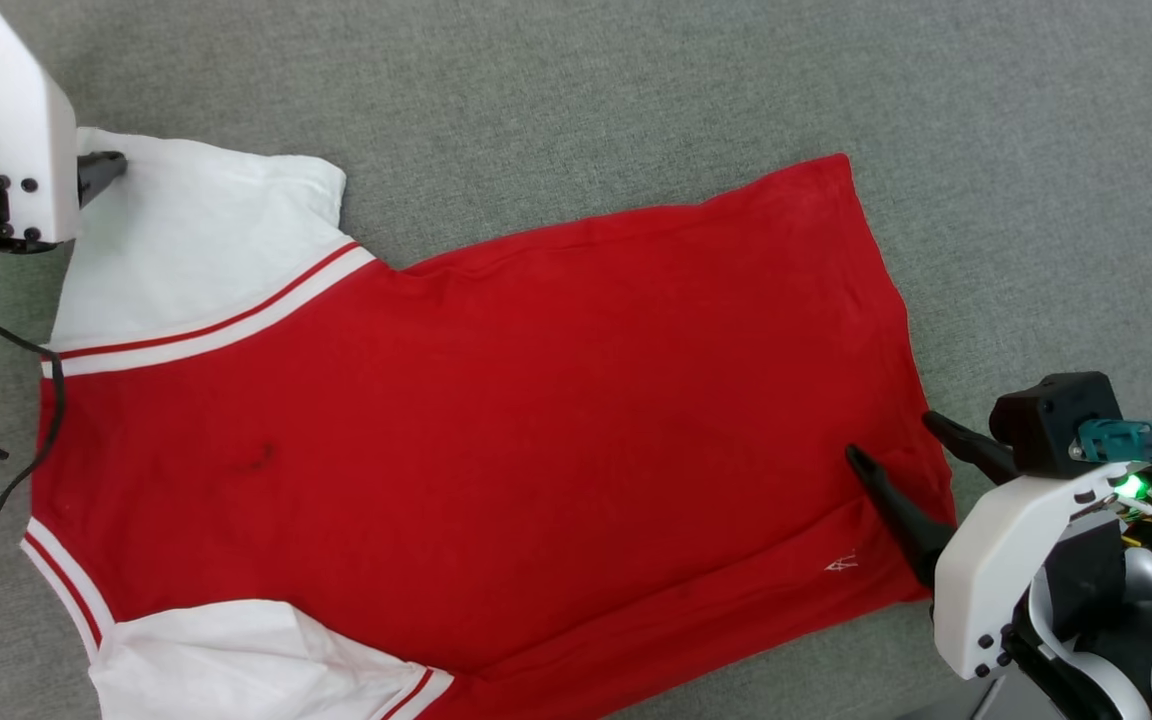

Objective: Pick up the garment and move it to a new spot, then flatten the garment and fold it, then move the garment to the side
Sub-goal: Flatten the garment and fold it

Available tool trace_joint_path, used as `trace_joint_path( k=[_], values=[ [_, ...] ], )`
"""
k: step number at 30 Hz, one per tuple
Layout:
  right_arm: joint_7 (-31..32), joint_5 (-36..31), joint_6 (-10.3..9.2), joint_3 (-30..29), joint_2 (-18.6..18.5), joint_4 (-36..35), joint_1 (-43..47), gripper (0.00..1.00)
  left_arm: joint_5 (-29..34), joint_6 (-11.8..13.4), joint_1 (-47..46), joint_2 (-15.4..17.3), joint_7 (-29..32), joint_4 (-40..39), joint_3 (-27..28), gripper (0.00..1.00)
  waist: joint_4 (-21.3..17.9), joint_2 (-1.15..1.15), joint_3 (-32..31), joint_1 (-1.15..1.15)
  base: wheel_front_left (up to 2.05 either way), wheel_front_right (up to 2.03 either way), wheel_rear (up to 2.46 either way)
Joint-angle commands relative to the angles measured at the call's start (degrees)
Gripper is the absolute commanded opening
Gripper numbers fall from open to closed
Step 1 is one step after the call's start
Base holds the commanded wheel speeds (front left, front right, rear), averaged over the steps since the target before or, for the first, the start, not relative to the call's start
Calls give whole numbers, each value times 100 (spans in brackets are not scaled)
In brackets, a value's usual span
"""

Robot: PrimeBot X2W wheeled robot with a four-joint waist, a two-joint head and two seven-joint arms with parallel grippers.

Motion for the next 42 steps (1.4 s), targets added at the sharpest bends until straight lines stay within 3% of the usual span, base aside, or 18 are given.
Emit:
trace_joint_path(
  k=[1, 7, 9, 10, 20, 27, 33, 42],
  values=[
    [-48, 17, -5, 1, 8, 6, -83, 100, -18, -30, -97, -37, -37, 72, 0, 100, -15, 0, 41, -1, 0, 0, 0],
    [-58, -35, -5, -11, 6, 26, -83, 100, -224, -157, 89, -255, -50, 289, -35, 100, -10, 0, 129, -1, 0, 0, 0],
    [-50, -55, -5, -25, 6, 38, -77, 100, -344, -218, 196, -377, -18, 346, -50, 39, 14, 0, 129, -1, 0, 0, 0],
    [-40, -56, -5, -35, 4, 49, -86, 100, -395, -231, 230, -430, -51, 373, -46, 0, 27, 0, 119, -1, 0, 0, 0],
    [181, 17, -5, -262, -206, 36, -251, 100, -296, -341, 213, -581, -927, 510, -1, 0, 293, 0, -312, -1, 0, 0, 0],
    [556, 316, -5, -617, -532, 204, -632, 100, -254, -455, 216, -709, -1463, 132, -176, 0, 655, 0, -578, -1, 0, 0, 0],
    [950, 601, -5, -860, -840, 662, -1193, 100, -239, -482, 288, -777, -1775, -459, -396, 0, 1024, 0, -581, -1, 0, 0, 0],
    [1362, 651, -5, -873, -1138, 1921, -2217, 100, -205, -491, 438, -653, -1907, -1461, -678, 0, 1424, 0, -407, -1, 0, 0, 0]
  ],
)
